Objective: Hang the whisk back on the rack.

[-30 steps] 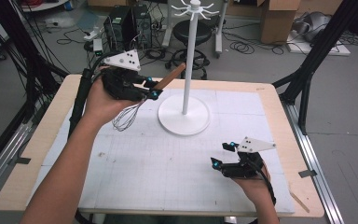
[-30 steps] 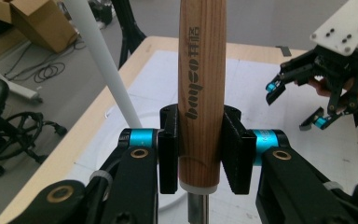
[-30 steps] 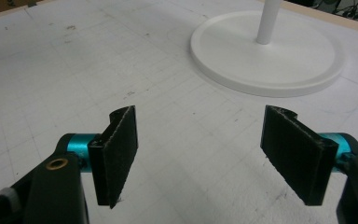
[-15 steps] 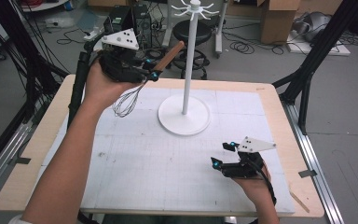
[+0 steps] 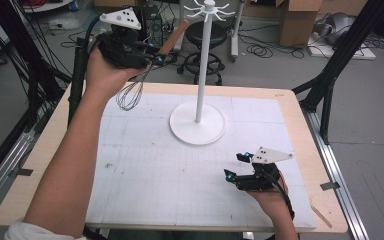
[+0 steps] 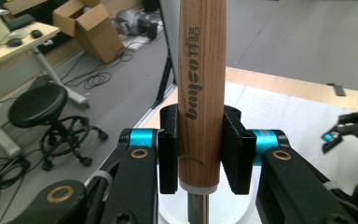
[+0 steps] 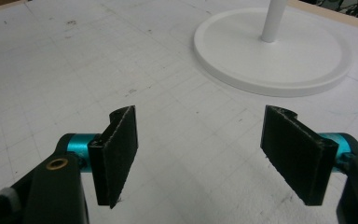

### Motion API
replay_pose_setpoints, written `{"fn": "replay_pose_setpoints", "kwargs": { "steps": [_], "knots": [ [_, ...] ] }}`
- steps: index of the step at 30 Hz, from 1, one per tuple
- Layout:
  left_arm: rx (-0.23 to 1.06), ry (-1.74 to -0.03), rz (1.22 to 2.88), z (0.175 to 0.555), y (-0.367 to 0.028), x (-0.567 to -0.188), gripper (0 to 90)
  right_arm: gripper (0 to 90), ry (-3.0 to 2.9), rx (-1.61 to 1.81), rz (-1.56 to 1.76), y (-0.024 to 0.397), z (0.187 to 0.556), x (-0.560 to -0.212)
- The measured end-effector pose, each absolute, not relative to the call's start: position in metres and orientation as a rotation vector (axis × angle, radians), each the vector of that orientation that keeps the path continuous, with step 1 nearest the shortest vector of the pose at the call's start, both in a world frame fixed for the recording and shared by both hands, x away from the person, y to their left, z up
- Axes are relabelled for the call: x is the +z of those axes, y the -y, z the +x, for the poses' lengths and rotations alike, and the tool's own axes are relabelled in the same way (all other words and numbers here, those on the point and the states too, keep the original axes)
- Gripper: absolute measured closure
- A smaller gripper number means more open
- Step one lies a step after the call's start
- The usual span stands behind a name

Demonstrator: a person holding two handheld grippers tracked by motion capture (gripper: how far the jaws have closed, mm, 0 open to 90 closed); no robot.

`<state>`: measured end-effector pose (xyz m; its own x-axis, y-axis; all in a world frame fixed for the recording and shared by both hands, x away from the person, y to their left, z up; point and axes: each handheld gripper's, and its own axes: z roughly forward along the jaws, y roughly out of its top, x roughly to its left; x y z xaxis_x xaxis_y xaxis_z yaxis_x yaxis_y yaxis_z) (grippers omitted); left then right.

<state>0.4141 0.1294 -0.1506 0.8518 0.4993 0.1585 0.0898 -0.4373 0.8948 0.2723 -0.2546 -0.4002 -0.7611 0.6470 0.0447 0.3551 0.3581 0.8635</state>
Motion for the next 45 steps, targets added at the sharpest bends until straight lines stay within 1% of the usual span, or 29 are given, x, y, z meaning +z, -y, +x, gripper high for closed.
{"fn": "replay_pose_setpoints", "kwargs": {
  "steps": [13,21,26,38,45],
  "knots": [
    [0.559,-0.453,1.961,0.422,-0.119,-0.139,70.7,26.5,-2.285,1.375,0.904,0.263,0.270,-0.396],
    [0.566,-0.467,1.954,0.424,-0.127,-0.135,70.7,26.5,-2.283,1.378,0.907,0.266,0.271,-0.397],
    [0.546,-0.472,1.961,0.430,-0.123,-0.136,70.7,26.5,-2.282,1.379,0.909,0.265,0.269,-0.396],
    [0.545,-0.480,2.009,0.437,-0.100,-0.145,70.8,26.5,-2.283,1.372,0.911,0.266,0.269,-0.397],
    [0.587,-0.499,2.041,0.440,-0.092,-0.150,70.9,26.5,-2.277,1.373,0.921,0.270,0.269,-0.398]
  ]
}}
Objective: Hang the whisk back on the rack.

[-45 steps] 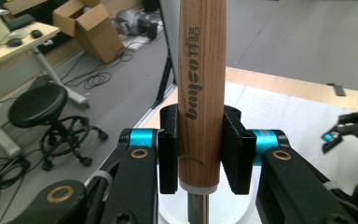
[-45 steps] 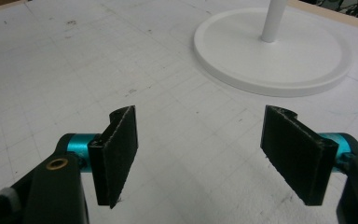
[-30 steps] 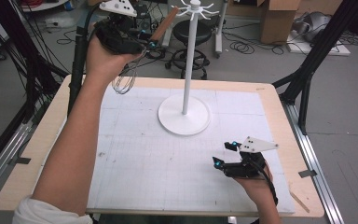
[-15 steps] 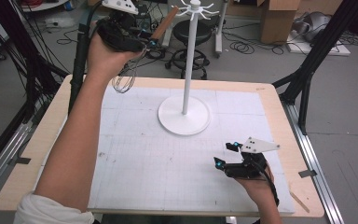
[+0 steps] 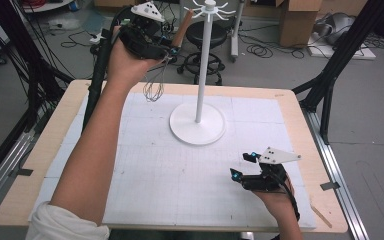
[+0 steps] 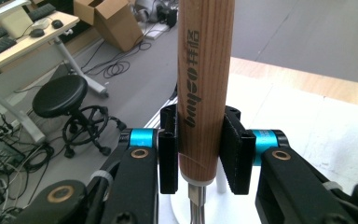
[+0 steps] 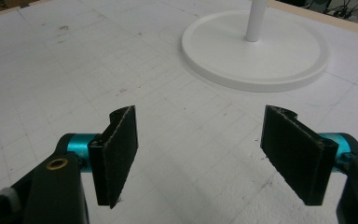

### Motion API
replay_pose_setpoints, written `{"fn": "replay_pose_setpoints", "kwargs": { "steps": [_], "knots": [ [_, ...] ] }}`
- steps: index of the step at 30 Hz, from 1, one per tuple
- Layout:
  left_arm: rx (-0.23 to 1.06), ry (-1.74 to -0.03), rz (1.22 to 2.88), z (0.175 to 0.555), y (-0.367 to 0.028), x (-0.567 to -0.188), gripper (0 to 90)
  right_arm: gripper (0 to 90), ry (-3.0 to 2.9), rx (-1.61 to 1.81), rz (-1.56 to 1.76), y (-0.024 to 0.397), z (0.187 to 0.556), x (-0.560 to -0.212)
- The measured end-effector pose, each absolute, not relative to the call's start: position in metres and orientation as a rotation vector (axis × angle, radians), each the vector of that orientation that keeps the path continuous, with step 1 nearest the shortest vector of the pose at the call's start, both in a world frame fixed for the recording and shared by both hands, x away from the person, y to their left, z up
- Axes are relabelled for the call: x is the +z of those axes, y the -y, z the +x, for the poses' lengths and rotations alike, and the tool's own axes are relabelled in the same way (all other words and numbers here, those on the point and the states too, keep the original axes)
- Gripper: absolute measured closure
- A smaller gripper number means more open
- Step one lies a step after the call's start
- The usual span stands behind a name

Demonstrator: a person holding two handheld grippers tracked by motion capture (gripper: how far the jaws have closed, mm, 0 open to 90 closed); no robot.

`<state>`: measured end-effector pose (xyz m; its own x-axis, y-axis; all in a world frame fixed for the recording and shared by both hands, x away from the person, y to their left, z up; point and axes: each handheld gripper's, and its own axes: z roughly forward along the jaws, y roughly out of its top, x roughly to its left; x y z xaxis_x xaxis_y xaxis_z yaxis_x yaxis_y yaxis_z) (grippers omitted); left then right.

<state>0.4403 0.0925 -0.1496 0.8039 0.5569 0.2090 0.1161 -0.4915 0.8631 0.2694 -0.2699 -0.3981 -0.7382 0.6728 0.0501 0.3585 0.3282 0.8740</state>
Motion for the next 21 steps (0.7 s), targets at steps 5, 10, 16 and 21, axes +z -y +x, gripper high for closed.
{"fn": "replay_pose_setpoints", "kwargs": {
  "steps": [5,10,16,21],
  "knots": [
    [0.600,-0.549,2.044,0.447,-0.095,-0.152,70.9,26.5,-2.277,1.376,0.922,0.270,0.269,-0.397],
    [0.599,-0.567,2.036,0.451,-0.096,-0.153,70.9,26.5,-2.271,1.372,0.932,0.273,0.268,-0.398],
    [0.585,-0.563,2.035,0.452,-0.092,-0.154,70.9,26.6,-2.270,1.373,0.934,0.273,0.269,-0.398],
    [0.605,-0.588,2.039,0.452,-0.090,-0.154,70.8,26.6,-2.274,1.369,0.935,0.272,0.268,-0.398]
  ]
}}
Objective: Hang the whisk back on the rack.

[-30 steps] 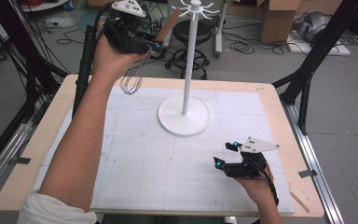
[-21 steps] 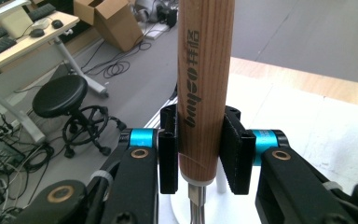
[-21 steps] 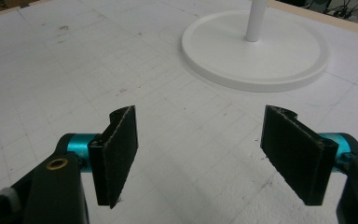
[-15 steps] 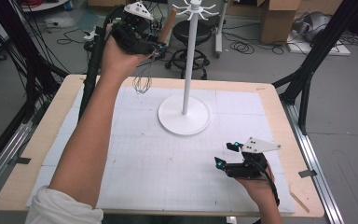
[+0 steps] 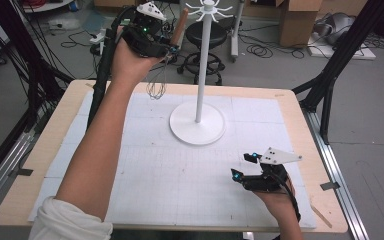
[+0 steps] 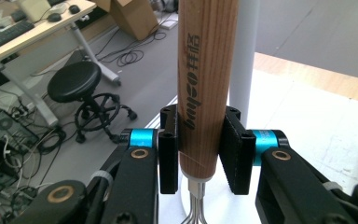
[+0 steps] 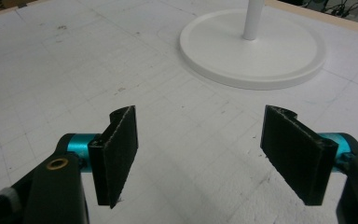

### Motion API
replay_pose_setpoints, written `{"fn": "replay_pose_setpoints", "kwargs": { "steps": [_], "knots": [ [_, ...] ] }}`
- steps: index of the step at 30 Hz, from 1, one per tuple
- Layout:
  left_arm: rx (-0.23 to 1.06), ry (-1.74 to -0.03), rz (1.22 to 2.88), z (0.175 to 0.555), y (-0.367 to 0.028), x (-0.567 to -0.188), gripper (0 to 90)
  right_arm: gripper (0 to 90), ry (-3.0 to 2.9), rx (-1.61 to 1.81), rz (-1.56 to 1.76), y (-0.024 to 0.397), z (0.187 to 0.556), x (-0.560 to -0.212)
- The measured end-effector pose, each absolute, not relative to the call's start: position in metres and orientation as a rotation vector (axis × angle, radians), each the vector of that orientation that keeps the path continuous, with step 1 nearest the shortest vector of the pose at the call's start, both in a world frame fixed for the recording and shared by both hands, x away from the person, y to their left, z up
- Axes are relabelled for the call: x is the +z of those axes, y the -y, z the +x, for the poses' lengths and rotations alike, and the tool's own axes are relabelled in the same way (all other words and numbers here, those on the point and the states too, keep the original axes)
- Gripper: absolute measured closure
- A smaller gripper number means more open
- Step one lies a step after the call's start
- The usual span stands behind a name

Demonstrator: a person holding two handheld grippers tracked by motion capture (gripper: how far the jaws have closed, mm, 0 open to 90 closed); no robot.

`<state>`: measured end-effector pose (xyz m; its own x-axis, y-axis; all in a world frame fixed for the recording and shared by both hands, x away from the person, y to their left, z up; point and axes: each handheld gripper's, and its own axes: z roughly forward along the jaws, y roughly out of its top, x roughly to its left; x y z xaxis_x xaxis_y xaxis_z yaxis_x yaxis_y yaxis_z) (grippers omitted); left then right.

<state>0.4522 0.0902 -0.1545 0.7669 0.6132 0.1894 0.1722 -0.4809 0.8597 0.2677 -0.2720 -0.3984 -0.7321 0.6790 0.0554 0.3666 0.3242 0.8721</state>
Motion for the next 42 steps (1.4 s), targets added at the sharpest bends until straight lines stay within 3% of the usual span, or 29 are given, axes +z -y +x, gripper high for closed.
{"fn": "replay_pose_setpoints", "kwargs": {
  "steps": [8,23,42],
  "knots": [
    [0.597,-0.585,2.039,0.452,-0.089,-0.156,69.2,26.6,-2.270,1.374,0.933,0.273,0.267,-0.397],
    [0.548,-0.580,1.967,0.442,-0.097,-0.157,50.0,26.6,-2.264,1.376,0.929,0.273,0.266,-0.396],
    [0.281,-0.452,1.898,0.411,-0.135,-0.193,35.5,26.6,-2.275,1.367,0.901,0.268,0.265,-0.395]
  ]
}}
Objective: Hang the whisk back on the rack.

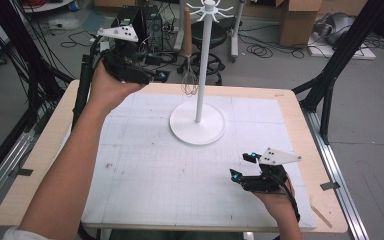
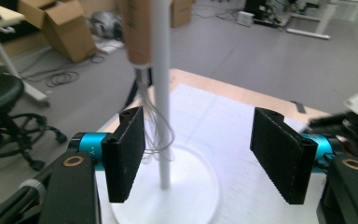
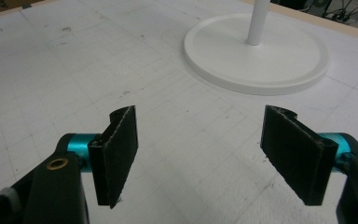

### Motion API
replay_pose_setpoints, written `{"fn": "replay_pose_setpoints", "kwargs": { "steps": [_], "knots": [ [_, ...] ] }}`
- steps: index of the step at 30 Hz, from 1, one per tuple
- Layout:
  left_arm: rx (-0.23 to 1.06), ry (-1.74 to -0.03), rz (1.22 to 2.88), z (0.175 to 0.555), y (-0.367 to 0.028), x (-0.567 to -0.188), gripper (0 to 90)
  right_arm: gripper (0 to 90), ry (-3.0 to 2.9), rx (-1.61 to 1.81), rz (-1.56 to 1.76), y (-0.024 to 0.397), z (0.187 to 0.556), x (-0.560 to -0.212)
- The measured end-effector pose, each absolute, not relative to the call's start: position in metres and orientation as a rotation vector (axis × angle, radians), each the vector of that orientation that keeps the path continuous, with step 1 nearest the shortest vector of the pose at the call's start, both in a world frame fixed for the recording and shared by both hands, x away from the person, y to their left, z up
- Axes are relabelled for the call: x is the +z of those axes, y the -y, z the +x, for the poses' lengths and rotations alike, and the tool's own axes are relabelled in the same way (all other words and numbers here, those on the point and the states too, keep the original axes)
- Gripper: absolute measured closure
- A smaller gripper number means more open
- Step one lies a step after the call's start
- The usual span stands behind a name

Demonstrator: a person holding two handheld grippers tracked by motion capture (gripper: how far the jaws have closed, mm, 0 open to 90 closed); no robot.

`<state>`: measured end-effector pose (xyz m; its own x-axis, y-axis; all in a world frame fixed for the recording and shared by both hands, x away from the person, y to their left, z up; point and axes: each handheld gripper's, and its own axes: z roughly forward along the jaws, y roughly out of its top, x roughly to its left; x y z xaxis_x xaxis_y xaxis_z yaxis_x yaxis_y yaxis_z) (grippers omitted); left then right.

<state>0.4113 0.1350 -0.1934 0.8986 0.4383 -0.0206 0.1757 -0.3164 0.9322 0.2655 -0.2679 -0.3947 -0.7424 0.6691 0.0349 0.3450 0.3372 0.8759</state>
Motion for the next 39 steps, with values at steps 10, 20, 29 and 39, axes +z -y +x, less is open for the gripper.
{"fn": "replay_pose_setpoints", "kwargs": {
  "steps": [10,20,29,39],
  "knots": [
    [0.225,-0.354,1.885,0.392,-0.146,-0.215,27.1,26.6,-2.274,1.372,0.900,0.267,0.265,-0.394],
    [0.203,-0.342,1.866,0.376,-0.166,-0.243,17.7,26.6,-2.273,1.368,0.896,0.266,0.265,-0.394],
    [0.186,-0.323,1.871,0.360,-0.176,-0.265,13.6,26.6,-2.277,1.370,0.898,0.265,0.265,-0.394],
    [0.144,-0.358,1.851,0.344,-0.188,-0.310,9.8,26.6,-2.279,1.368,0.907,0.265,0.266,-0.396]
  ]
}}
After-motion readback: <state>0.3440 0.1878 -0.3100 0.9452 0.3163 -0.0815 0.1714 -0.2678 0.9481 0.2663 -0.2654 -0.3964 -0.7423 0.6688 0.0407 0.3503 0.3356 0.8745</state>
